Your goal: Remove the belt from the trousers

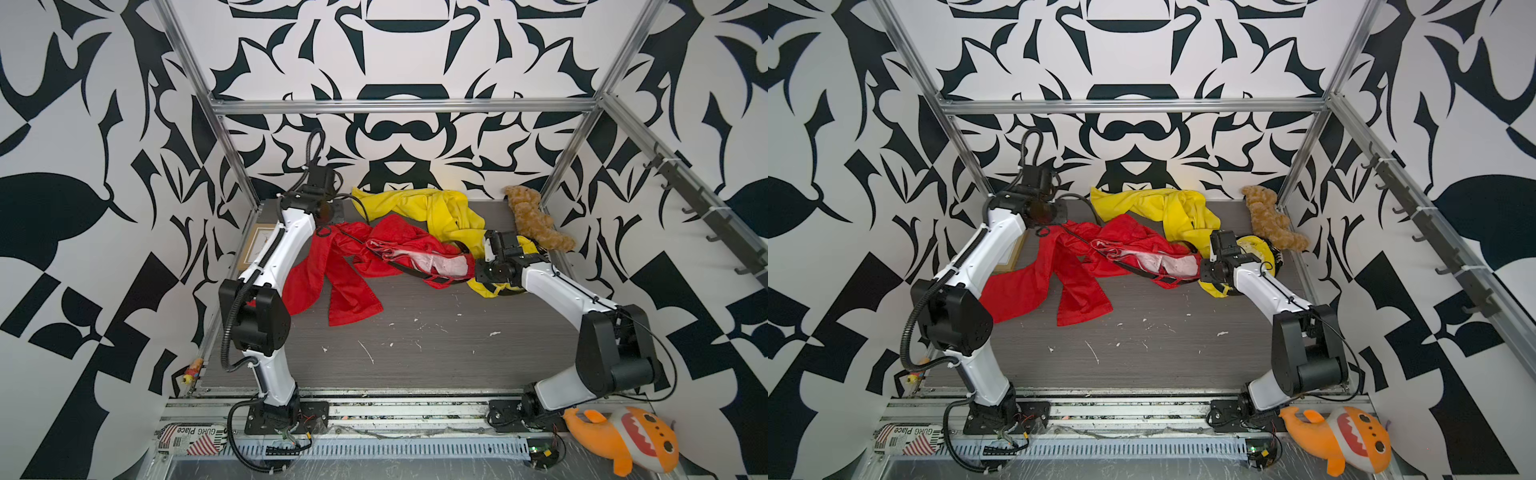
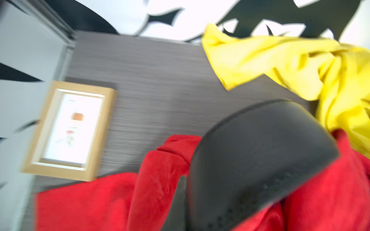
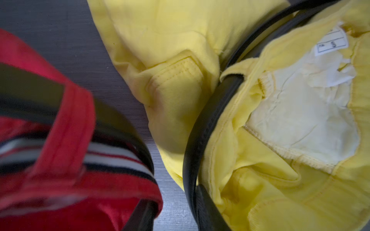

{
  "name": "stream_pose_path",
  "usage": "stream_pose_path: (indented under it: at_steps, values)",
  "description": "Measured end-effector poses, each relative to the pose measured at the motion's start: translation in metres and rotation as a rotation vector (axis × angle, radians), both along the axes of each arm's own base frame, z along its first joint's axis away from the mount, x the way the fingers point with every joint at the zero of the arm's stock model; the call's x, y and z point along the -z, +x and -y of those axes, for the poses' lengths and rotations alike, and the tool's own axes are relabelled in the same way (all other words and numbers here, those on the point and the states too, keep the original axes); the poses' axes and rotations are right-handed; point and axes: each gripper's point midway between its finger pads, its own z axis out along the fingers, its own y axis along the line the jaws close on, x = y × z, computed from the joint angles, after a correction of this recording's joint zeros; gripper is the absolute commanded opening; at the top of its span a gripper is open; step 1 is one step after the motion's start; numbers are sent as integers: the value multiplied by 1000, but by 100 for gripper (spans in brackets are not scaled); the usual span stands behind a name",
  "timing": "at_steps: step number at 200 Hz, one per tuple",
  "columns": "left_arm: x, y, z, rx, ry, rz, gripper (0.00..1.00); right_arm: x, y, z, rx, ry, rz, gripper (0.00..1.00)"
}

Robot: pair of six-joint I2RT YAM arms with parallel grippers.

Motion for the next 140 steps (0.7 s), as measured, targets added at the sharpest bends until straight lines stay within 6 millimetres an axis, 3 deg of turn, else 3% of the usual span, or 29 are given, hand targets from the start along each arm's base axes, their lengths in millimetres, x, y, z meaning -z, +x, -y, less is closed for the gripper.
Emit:
stream_pose_path:
  at_steps: [26,50,77,96,116,140]
  values:
    - [-9,4,-53,-76,27,2,0,-2,2,-4,-12,4,13,37]
    - [-7,2,-81,-121,33,-15,0,-4,3,-3,-18,-2,22,37]
    - [-26,8,-133,-229,115,30,0,4,-9,44,101,-120,-38,37]
    - [-39,11,-156,-283,146,65,0,7,-17,65,156,-155,-63,37]
    - [-40,14,-153,-279,131,78,0,4,-22,68,161,-154,-69,43]
    - [-25,20,-111,-191,125,67,0,-9,-21,47,98,-113,-25,52]
